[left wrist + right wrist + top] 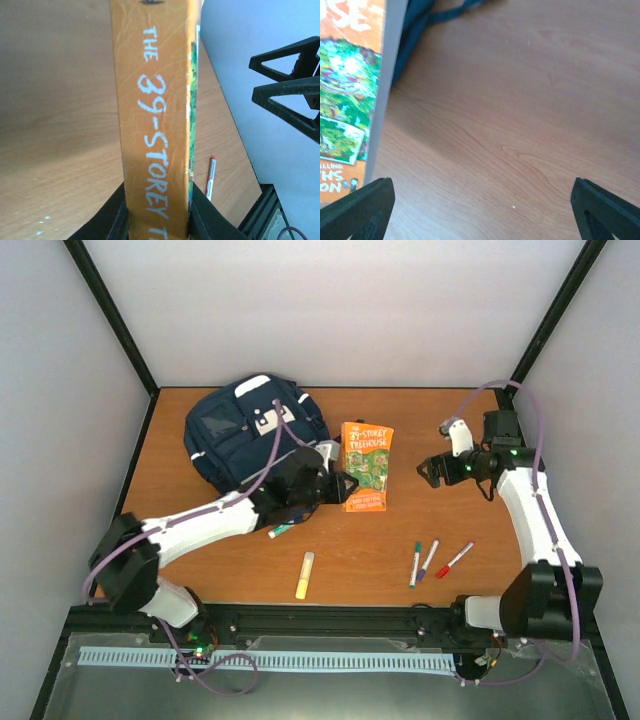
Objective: Pack the student bag
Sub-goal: Pick up the book from the center of the board.
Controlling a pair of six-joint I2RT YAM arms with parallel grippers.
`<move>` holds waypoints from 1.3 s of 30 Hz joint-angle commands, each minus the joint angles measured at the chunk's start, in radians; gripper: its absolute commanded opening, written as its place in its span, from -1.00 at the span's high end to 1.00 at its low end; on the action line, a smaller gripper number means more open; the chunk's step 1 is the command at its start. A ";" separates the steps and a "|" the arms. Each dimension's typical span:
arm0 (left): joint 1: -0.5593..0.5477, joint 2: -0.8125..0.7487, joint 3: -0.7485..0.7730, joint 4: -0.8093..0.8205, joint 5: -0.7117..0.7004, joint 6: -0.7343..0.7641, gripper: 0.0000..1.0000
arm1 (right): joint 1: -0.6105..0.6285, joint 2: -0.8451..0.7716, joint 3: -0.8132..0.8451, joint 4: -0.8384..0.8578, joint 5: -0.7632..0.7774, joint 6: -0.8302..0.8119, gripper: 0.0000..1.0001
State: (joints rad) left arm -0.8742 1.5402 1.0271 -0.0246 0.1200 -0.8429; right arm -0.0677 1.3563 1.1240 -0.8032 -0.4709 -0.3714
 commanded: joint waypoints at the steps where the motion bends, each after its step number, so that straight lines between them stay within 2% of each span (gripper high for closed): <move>1: 0.020 -0.157 0.060 -0.105 -0.050 0.196 0.98 | -0.001 -0.085 0.051 -0.058 -0.032 0.047 -1.00; 4: 0.023 -0.235 0.066 -0.133 -0.042 0.235 0.99 | -0.001 -0.122 0.087 -0.069 -0.056 0.073 -1.00; 7: 0.026 -0.300 0.074 -0.142 -0.030 0.261 0.98 | -0.001 -0.159 0.105 -0.069 -0.154 0.095 -1.00; 10: 0.029 -0.362 0.077 -0.125 -0.003 0.282 0.99 | -0.001 -0.172 0.109 -0.060 -0.364 0.105 -1.00; 14: 0.033 -0.418 0.072 -0.076 0.039 0.300 0.98 | 0.000 -0.128 0.089 -0.050 -0.729 0.091 -1.00; 18: 0.041 -0.462 0.044 0.005 0.070 0.288 0.98 | 0.009 -0.084 0.096 -0.031 -0.902 0.078 -0.93; 30: 0.145 -0.378 -0.018 0.310 0.321 0.103 0.99 | 0.104 -0.017 0.182 -0.016 -1.004 0.032 -1.00; 39: 0.186 -0.349 -0.067 0.409 0.439 0.046 0.98 | 0.197 0.030 0.159 0.179 -0.922 0.238 -1.00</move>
State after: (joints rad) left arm -0.7002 1.1995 0.9421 0.2054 0.4644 -0.7609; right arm 0.0834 1.3766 1.2858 -0.7536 -1.4113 -0.2386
